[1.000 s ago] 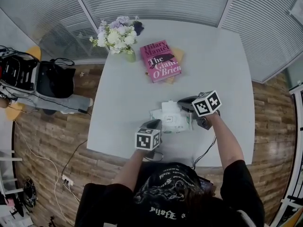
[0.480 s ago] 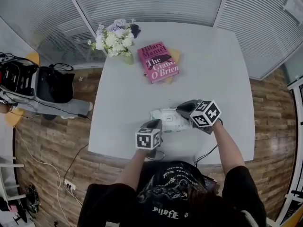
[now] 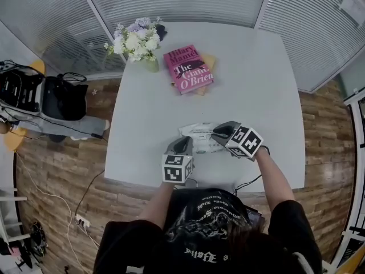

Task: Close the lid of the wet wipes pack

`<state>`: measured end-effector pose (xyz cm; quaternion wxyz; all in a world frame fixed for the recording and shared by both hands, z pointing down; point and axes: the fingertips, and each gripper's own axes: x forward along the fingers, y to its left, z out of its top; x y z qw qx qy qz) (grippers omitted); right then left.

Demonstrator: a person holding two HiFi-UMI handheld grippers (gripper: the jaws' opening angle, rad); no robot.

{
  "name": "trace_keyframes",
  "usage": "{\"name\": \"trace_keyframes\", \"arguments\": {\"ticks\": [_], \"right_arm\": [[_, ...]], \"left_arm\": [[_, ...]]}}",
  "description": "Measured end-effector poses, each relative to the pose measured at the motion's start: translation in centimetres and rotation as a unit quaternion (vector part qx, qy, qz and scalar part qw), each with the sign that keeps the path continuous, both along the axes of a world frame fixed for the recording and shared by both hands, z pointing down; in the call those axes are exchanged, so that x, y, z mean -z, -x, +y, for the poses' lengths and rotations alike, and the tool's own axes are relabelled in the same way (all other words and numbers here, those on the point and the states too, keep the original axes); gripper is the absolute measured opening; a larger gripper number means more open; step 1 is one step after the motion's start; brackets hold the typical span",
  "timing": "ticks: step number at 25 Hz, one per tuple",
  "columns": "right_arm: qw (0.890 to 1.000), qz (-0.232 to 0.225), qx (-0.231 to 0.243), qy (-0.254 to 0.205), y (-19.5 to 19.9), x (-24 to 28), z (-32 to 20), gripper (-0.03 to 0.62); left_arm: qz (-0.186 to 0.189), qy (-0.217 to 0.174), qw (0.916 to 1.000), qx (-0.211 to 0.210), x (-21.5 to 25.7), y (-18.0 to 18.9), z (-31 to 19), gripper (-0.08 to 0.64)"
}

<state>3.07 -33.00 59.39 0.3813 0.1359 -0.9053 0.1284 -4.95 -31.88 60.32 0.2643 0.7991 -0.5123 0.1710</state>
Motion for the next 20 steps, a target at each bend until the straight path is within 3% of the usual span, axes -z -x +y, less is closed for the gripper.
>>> {"name": "trace_keyframes", "arguments": {"ticks": [2,5,11,15,20], "right_arm": [[1.000,0.004,-0.003,0.000,-0.1,-0.2,0.3,0.055],[1.000,0.013,-0.010,0.000,-0.4,-0.8,0.5,0.060],[0.999,0.024,-0.028,0.022,-0.9,-2.4,1.2,0.063],[0.998,0.028,-0.035,0.036,-1.1,-2.9,1.6,0.066],[0.998,0.058,-0.019,0.032,-1.1,-3.7,2.4,0.069]], "left_arm": [[0.025,-0.011,0.9995,-0.015,1.1,-0.9,0.3,0.008],[0.023,-0.022,0.9985,-0.045,1.7,-2.3,0.6,0.008],[0.029,0.014,0.9988,-0.037,0.7,-3.7,0.7,0.008],[0.042,0.030,0.9972,-0.053,0.7,-5.1,1.0,0.008],[0.043,0.024,0.9962,-0.072,1.5,-6.8,1.1,0.008]]}}
